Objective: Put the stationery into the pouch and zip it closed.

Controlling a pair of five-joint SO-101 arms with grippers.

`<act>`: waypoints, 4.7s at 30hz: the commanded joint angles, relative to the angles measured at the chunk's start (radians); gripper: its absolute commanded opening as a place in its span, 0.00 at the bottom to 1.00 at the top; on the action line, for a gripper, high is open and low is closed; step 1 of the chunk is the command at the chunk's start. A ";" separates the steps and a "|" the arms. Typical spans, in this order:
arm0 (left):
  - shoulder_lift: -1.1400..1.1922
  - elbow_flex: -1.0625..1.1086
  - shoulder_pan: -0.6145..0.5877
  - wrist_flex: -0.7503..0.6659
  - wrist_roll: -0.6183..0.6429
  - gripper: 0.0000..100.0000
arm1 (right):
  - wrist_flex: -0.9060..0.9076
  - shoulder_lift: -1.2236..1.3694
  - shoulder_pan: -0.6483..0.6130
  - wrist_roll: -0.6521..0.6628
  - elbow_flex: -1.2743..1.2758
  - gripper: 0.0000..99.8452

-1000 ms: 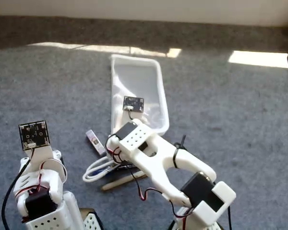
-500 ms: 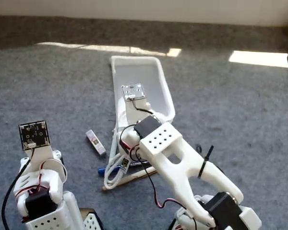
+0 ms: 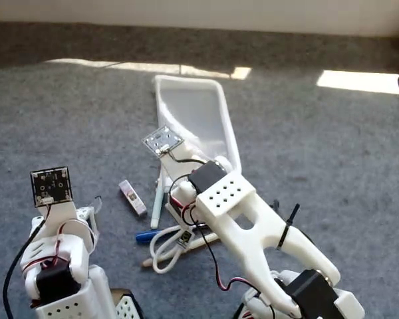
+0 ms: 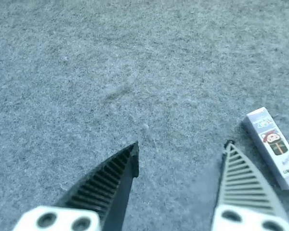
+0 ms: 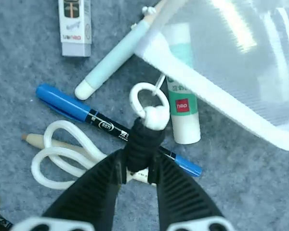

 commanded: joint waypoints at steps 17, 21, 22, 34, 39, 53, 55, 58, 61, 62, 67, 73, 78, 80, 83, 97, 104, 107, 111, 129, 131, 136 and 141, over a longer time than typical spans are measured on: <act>-0.005 -0.157 0.329 -0.017 0.216 0.29 | 0.004 -0.331 0.016 0.014 -0.044 0.00; -0.005 -0.211 0.383 -0.017 0.244 0.29 | -0.002 -0.381 0.016 0.012 -0.013 0.00; -0.005 -0.222 0.410 -0.015 0.244 0.29 | -0.015 -0.389 0.016 0.011 -0.004 0.00; -0.005 -0.081 0.561 -0.198 0.239 0.28 | -0.031 -0.510 0.015 0.015 0.064 0.00; -0.005 -0.074 0.561 -0.203 0.238 0.28 | -0.031 -0.513 0.015 0.015 0.064 0.00; -0.005 -0.070 0.236 -0.204 0.244 0.28 | -0.090 -0.512 0.008 -0.086 0.268 0.18; -0.005 -0.065 0.211 -0.203 0.244 0.28 | -0.090 -0.512 0.002 -0.144 0.266 0.18; -0.005 -0.054 0.205 -0.204 0.244 0.28 | -0.090 -0.493 -0.054 -0.181 0.266 0.18; -0.005 -0.054 0.203 -0.206 0.244 0.28 | -0.110 -0.409 -0.108 -0.210 0.266 0.18; -0.005 -0.054 0.203 -0.206 0.244 0.28 | -0.120 -0.371 -0.110 -0.227 0.266 0.18; -0.005 -0.053 0.203 -0.203 0.244 0.28 | -0.159 -0.208 -0.110 -0.259 0.234 0.18; -0.005 -0.039 0.203 -0.209 0.244 0.28 | -0.237 -0.114 -0.110 -0.308 0.217 0.18; -0.005 -0.039 0.203 -0.209 0.244 0.28 | -0.275 -0.074 -0.111 -0.318 0.216 0.18; -0.005 -0.039 0.203 -0.209 0.244 0.28 | -0.291 -0.062 -0.111 -0.318 0.216 0.18; -0.005 -0.039 0.203 -0.209 0.244 0.28 | -0.320 -0.047 -0.111 -0.341 0.216 0.18; -0.005 -0.039 0.202 -0.204 0.244 0.28 | -0.346 -0.022 -0.143 -0.373 0.185 0.18; -0.005 -0.039 0.202 -0.204 0.244 0.28 | -0.378 0.027 -0.147 -0.373 0.182 0.18; -0.005 -0.039 0.202 -0.204 0.244 0.28 | -0.397 0.076 -0.150 -0.373 0.182 0.18; -0.005 -0.039 0.202 -0.204 0.244 0.28 | -0.395 0.073 -0.145 -0.373 0.180 0.18; -0.005 -0.038 0.205 -0.203 0.242 0.28 | -0.401 0.081 -0.143 -0.354 0.182 0.09; -0.005 -0.038 0.206 -0.203 0.242 0.28 | -0.400 0.071 -0.143 -0.272 0.182 0.02; -0.005 -0.047 0.202 -0.199 0.242 0.29 | -0.357 -0.005 -0.140 -0.138 0.189 0.01; -0.005 -0.142 0.209 -0.071 0.245 0.29 | -0.344 -0.205 -0.093 -0.132 0.211 0.01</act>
